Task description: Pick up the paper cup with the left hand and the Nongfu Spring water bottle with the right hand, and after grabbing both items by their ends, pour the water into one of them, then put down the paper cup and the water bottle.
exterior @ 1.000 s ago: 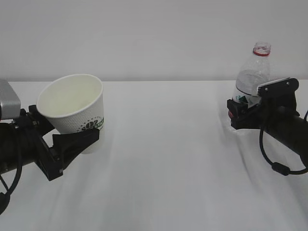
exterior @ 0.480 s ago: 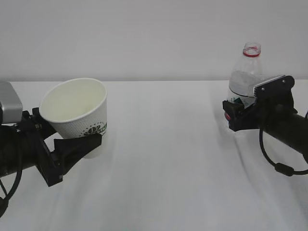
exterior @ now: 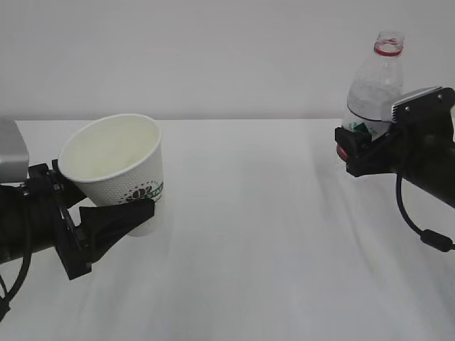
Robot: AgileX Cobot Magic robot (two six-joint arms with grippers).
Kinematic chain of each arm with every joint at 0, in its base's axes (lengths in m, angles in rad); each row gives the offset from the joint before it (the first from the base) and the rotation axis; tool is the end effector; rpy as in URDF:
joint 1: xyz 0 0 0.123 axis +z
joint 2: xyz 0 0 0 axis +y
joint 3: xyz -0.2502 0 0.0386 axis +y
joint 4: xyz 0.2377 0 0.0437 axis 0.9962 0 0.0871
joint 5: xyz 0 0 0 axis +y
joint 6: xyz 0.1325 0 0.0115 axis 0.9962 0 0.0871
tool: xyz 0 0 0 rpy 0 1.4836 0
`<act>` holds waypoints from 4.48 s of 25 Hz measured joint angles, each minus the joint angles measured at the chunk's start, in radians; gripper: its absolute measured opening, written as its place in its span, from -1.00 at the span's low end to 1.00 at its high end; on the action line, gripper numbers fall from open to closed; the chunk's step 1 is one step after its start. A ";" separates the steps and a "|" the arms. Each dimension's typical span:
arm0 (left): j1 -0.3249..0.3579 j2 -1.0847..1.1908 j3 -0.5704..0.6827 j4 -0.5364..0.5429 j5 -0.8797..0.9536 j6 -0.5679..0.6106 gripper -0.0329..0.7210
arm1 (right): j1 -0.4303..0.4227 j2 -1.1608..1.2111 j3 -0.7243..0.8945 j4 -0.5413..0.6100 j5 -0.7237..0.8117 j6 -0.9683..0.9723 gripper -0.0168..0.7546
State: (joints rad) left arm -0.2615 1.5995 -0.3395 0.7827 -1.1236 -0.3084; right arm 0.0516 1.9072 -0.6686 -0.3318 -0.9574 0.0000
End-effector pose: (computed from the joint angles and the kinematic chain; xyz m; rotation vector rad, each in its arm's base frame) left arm 0.2300 -0.1491 0.1389 0.7988 1.5883 -0.7244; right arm 0.3606 0.0541 0.1078 -0.4103 1.7376 0.1378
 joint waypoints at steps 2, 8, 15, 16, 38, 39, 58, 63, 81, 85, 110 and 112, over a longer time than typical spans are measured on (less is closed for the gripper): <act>0.000 0.000 0.000 0.016 -0.010 -0.021 0.54 | 0.000 -0.018 0.018 -0.008 0.005 0.008 0.44; 0.000 0.000 0.000 0.086 -0.014 -0.068 0.54 | 0.000 -0.092 0.068 -0.036 0.010 0.065 0.44; -0.008 0.000 0.000 0.136 -0.016 -0.077 0.54 | 0.001 -0.194 0.096 -0.108 0.112 0.089 0.43; -0.016 0.000 0.000 0.138 -0.016 -0.077 0.54 | 0.001 -0.207 0.096 -0.124 0.121 0.099 0.43; -0.188 -0.002 -0.005 0.117 -0.017 -0.078 0.54 | 0.002 -0.308 0.098 -0.330 0.155 0.248 0.30; -0.188 -0.002 -0.005 0.117 -0.017 -0.078 0.54 | 0.002 -0.308 0.098 -0.337 0.155 0.255 0.30; -0.192 0.001 -0.122 0.215 0.081 -0.163 0.54 | 0.002 -0.308 0.098 -0.368 0.155 0.272 0.30; -0.282 0.017 -0.150 0.225 0.105 -0.175 0.54 | 0.002 -0.308 0.098 -0.377 0.155 0.272 0.30; -0.417 0.078 -0.167 0.183 0.125 -0.176 0.54 | 0.002 -0.308 0.098 -0.475 0.155 0.274 0.30; -0.417 0.078 -0.192 0.183 0.125 -0.176 0.54 | 0.007 -0.310 0.089 -0.533 0.155 0.274 0.30; -0.487 0.095 -0.269 0.221 0.121 -0.233 0.50 | 0.026 -0.553 0.053 -0.657 0.224 0.234 0.30; -0.487 0.093 -0.295 0.229 0.133 -0.246 0.50 | 0.026 -0.575 0.046 -0.664 0.241 0.234 0.30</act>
State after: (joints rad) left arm -0.7482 1.6923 -0.6343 1.0118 -0.9910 -0.5545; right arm 0.0772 1.3323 -0.6225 -0.9956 -0.7165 0.2340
